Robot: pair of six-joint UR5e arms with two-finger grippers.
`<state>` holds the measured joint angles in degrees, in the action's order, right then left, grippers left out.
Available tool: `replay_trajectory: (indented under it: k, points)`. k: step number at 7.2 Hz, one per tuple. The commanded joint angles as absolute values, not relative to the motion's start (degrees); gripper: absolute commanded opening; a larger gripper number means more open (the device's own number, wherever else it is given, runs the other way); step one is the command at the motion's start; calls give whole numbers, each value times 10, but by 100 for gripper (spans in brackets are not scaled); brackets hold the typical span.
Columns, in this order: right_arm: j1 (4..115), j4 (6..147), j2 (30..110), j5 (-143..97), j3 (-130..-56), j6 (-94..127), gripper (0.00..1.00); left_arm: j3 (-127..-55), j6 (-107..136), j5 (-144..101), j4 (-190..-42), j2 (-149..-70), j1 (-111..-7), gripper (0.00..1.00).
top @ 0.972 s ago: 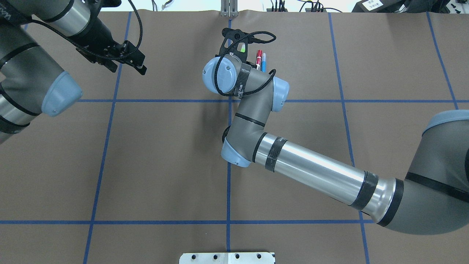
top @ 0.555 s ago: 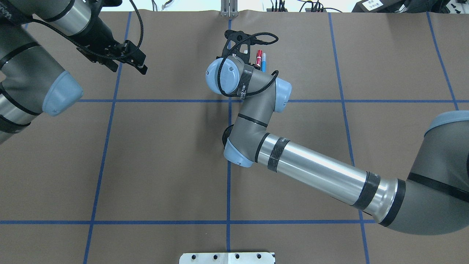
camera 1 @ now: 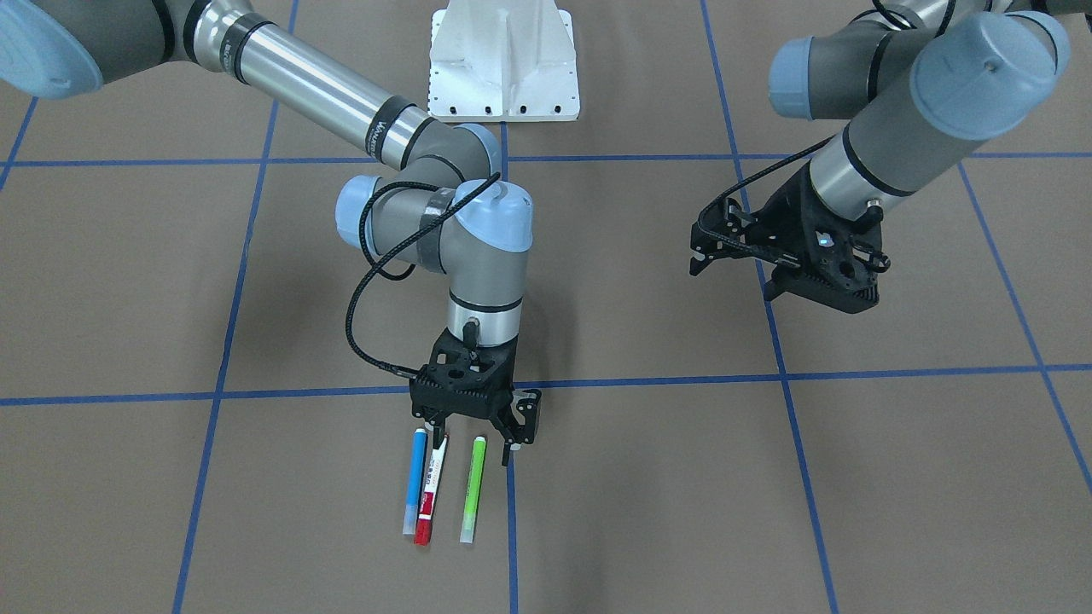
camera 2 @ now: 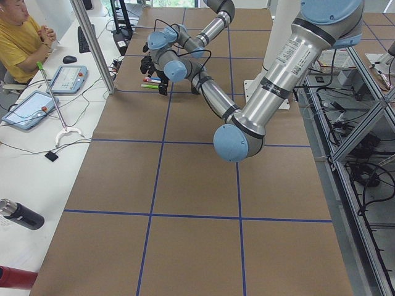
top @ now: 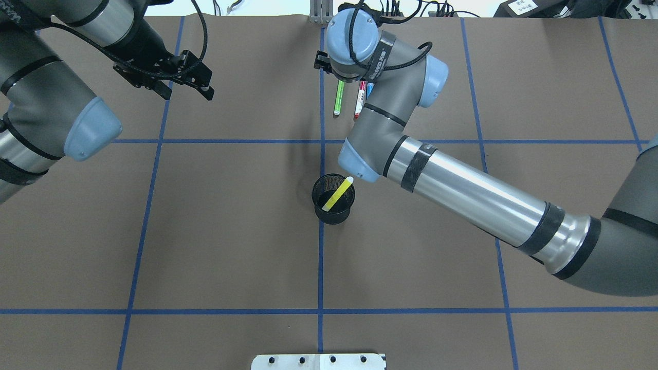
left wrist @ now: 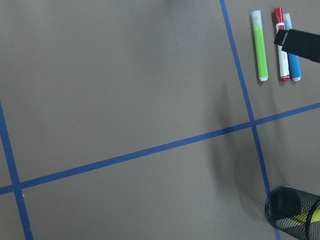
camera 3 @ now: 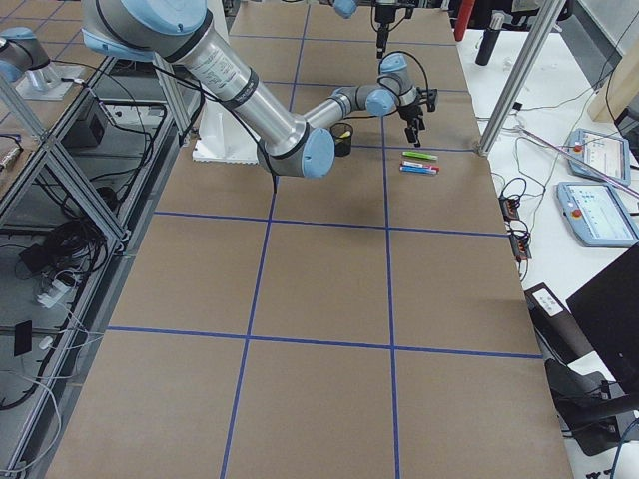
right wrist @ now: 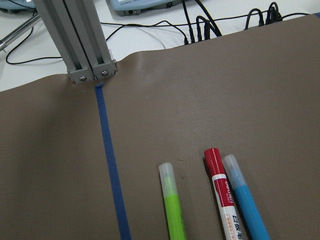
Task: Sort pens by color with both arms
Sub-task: 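Carry the green highlighter beside the red marker and release it, then withdraw the right gripper while the left gripper moves toward the cup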
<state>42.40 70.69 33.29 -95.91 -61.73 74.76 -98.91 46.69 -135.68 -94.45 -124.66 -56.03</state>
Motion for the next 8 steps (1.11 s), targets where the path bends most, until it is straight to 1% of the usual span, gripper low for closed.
replay_trajectory:
  k: [1, 2, 4, 6, 7, 8]
  points:
    - [495, 716, 387, -1123, -660, 646, 99, -989, 565, -1354, -939, -1280, -529, 100]
    - [522, 716, 427, -1172, -692, 582, 99, -985, 615, -1350, -937, -1299, -509, 99]
    - [576, 715, 486, -1268, -730, 496, 99, -970, 673, -1328, -923, -1337, -477, 99]
    - [608, 714, 532, -1304, -760, 459, 99, -956, 673, -1266, -837, -1388, -425, 99]
    - [620, 714, 549, -1317, -766, 435, 99, -912, 681, -1246, -821, -1426, -416, 99]
    - [631, 714, 569, -1330, -776, 413, 99, -851, 703, -1230, -821, -1472, -399, 99]
